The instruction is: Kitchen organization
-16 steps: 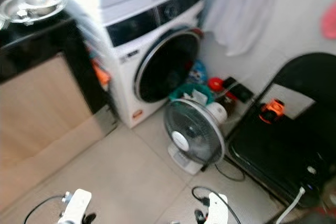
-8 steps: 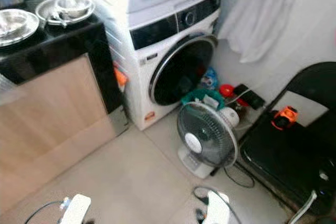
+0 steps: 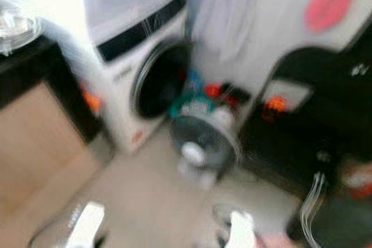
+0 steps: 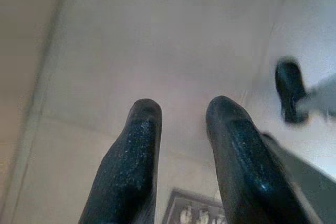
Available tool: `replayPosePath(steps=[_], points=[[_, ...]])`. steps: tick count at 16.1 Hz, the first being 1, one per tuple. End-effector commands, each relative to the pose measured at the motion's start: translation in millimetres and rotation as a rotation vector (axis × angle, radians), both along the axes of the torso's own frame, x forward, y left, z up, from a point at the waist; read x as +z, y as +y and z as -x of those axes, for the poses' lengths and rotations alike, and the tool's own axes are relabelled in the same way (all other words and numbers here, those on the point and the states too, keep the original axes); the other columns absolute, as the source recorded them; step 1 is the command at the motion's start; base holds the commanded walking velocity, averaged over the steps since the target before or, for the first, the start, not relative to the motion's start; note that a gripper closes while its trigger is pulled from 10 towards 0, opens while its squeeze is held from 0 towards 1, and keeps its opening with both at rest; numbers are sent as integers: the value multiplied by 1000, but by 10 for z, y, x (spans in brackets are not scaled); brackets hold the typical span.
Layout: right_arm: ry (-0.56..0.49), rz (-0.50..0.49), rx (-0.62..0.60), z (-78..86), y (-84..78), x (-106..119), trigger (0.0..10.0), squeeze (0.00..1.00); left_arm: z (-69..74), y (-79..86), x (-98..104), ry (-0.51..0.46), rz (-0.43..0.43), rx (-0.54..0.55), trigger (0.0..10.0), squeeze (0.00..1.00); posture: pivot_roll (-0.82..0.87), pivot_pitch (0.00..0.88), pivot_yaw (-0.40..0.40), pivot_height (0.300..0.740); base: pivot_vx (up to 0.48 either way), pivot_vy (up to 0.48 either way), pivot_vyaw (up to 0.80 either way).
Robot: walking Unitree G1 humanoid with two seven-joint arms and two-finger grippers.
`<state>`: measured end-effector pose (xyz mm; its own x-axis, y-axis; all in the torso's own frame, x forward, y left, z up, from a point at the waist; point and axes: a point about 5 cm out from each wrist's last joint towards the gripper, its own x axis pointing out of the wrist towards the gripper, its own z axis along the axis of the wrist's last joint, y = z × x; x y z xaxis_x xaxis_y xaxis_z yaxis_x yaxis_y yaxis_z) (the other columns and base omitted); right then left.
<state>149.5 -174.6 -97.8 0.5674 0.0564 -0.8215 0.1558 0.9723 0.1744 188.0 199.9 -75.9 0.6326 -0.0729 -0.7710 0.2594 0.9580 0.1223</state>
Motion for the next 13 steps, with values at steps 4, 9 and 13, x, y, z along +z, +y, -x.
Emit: replayPosePath(steps=[4,9,13], points=[[-9,-12,-8,-21,41,5,10000,0,221,103,-92,69,-21,30,10000,0,0,96,-25,740,0,0,0],[-11,-13,-9,-23,41,7,10000,0,218,101,-90,62,-9,46,10000,0,2,93,-26,740,0,0,0],[-12,-13,-9,-21,38,6,10000,0,224,97,-91,59,0,52,10000,0,3,91,-28,740,0,0,0]])
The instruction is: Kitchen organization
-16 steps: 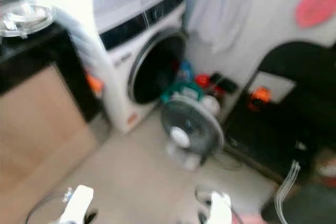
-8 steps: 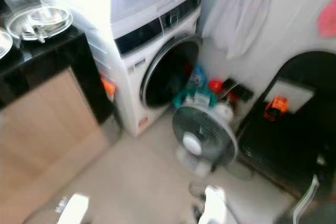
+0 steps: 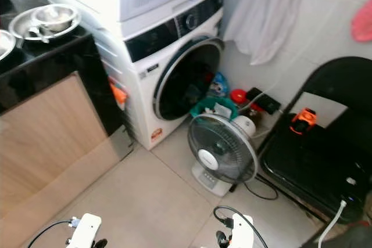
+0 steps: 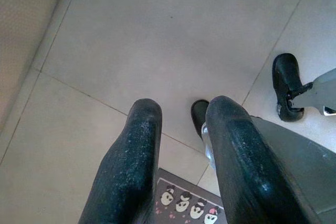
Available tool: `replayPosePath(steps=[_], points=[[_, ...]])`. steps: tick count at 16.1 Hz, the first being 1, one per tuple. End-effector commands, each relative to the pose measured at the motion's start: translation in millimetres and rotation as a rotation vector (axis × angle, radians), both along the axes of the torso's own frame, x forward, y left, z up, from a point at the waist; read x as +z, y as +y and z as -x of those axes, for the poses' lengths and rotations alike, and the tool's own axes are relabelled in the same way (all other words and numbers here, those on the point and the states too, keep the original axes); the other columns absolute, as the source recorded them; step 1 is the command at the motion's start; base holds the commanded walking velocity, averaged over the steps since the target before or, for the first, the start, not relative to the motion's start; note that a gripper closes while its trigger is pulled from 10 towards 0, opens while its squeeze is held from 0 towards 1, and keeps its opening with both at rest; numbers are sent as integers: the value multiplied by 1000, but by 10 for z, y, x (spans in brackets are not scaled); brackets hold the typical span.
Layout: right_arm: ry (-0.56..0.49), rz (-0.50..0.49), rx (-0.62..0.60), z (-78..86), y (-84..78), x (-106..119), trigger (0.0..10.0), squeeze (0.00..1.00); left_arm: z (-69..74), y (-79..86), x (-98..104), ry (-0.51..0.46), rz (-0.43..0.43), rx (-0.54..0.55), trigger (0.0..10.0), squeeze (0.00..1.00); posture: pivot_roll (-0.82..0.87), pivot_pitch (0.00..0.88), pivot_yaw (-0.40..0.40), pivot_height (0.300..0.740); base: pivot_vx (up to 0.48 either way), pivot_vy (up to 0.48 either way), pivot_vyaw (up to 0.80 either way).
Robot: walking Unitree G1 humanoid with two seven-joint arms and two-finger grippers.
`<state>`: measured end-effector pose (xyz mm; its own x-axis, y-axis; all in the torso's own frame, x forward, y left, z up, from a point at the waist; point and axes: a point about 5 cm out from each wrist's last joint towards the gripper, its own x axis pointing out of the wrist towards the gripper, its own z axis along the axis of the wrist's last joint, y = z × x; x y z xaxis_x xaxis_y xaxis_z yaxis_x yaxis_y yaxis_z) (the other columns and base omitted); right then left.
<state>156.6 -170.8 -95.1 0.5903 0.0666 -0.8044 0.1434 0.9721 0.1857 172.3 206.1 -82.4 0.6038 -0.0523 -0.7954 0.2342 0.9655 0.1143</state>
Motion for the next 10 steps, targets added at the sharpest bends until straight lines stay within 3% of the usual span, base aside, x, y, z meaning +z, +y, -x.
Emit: replayPosePath(steps=[1,4,10], points=[[17,-5,-16,52,1,-22,10000,0,67,34,-26,20,1,20,10000,0,2,90,-28,740,0,0,0],[16,-5,-13,54,1,-22,10000,0,71,33,-27,20,2,19,10000,0,1,87,-27,740,0,0,0],[18,-5,-11,63,0,-25,10000,0,79,31,-30,22,0,14,10000,0,2,80,-27,740,0,264,0]])
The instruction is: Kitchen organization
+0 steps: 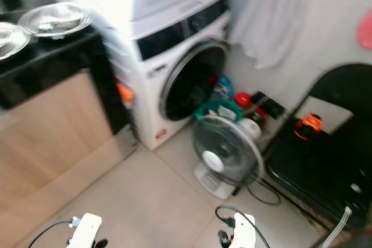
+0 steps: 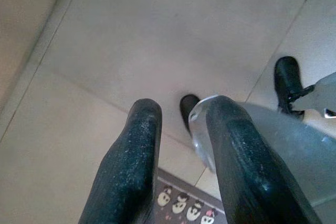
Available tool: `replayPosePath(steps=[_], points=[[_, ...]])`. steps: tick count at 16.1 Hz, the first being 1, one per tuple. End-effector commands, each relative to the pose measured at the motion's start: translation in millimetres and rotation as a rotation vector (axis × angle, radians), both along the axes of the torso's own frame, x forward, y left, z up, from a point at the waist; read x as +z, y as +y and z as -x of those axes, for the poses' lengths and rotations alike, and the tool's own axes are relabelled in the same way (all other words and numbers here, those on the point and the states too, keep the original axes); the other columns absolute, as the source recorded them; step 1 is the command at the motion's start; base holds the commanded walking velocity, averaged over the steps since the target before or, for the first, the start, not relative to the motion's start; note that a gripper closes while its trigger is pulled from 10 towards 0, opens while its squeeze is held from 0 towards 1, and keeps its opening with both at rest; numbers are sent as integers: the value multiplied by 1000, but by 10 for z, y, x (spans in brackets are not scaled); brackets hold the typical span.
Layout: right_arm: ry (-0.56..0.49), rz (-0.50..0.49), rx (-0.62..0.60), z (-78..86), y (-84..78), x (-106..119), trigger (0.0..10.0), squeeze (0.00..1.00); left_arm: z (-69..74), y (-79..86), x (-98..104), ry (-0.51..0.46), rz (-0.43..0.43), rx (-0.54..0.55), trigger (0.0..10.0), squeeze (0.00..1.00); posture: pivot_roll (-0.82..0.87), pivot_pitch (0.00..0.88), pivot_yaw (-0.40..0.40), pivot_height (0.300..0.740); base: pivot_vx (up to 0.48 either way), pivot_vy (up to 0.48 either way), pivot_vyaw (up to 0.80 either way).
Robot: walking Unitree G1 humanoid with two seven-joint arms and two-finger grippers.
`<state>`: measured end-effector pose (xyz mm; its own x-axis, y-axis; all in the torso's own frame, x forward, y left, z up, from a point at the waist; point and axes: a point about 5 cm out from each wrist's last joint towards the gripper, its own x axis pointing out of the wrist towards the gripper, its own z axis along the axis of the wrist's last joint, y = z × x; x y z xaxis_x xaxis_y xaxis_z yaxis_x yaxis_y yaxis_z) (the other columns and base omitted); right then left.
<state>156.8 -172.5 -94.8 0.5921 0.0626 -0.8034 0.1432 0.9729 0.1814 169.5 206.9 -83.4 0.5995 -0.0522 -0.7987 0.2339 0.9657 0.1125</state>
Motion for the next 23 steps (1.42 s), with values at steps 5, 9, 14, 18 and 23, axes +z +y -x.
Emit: replayPosePath(steps=[5,9,14,18,23], points=[[11,-3,-29,61,10,-24,10000,0,51,26,-20,17,-1,13,10000,0,3,83,-28,740,0,267,-363],[14,-1,-25,58,12,-24,10000,0,48,28,-19,18,-3,11,10000,0,3,81,-27,740,0,262,0],[17,41,16,47,-4,-20,10000,0,41,32,-17,19,-19,3,10000,0,2,82,-28,740,0,204,298],[17,34,12,45,-2,-19,10000,0,39,32,-18,22,-25,3,10000,0,2,82,-31,740,0,0,800],[24,35,18,47,-3,-22,10000,0,39,29,-20,24,-27,5,10000,0,1,75,-30,740,0,0,800]])
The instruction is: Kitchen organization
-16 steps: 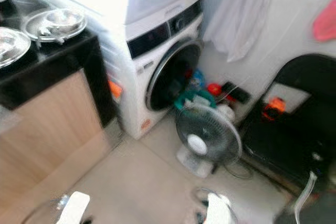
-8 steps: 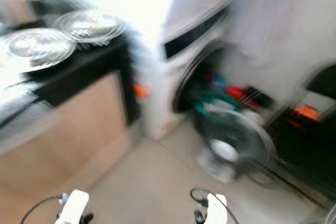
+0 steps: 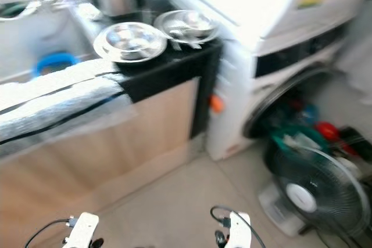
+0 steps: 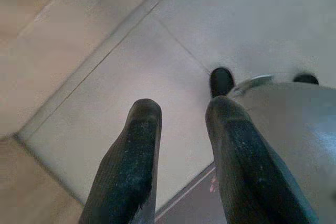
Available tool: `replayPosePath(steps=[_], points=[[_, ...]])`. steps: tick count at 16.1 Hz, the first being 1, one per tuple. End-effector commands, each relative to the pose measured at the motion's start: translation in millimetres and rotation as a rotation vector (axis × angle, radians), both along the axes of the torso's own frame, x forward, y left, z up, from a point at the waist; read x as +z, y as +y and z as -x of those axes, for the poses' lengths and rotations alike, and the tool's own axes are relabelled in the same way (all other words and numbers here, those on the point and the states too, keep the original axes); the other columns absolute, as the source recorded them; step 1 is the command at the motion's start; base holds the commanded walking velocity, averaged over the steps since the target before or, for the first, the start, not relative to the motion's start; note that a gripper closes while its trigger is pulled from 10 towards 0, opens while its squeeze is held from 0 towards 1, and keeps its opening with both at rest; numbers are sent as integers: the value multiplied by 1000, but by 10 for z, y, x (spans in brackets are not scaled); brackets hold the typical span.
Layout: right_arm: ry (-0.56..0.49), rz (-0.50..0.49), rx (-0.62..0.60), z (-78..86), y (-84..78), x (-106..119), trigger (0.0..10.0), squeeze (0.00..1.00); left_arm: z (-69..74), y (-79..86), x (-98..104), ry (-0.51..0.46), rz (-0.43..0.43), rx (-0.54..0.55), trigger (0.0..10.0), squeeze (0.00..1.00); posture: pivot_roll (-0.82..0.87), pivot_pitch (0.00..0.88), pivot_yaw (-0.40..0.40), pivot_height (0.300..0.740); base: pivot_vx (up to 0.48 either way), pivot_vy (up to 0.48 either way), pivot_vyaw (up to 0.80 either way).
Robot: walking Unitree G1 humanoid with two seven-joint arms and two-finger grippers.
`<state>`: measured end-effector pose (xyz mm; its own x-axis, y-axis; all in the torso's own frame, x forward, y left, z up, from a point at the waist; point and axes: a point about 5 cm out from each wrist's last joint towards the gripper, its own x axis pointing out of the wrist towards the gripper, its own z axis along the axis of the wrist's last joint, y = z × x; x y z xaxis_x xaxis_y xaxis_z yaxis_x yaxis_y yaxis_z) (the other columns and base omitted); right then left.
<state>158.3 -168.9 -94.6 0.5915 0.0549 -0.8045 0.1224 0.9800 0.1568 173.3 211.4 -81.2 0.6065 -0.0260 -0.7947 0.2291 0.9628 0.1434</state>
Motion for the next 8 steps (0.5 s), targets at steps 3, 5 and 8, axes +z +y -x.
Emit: replayPosePath(steps=[3,5,8], points=[[26,9,4,60,-31,-24,10000,0,75,-12,-40,31,4,3,10000,0,0,69,-29,740,0,0,800],[26,11,2,61,-28,-25,10000,0,75,-7,-39,31,3,3,10000,0,-1,69,-27,740,0,0,800],[26,8,-1,60,-24,-25,10000,0,73,-3,-37,29,3,2,10000,0,-1,71,-26,740,0,0,800]])
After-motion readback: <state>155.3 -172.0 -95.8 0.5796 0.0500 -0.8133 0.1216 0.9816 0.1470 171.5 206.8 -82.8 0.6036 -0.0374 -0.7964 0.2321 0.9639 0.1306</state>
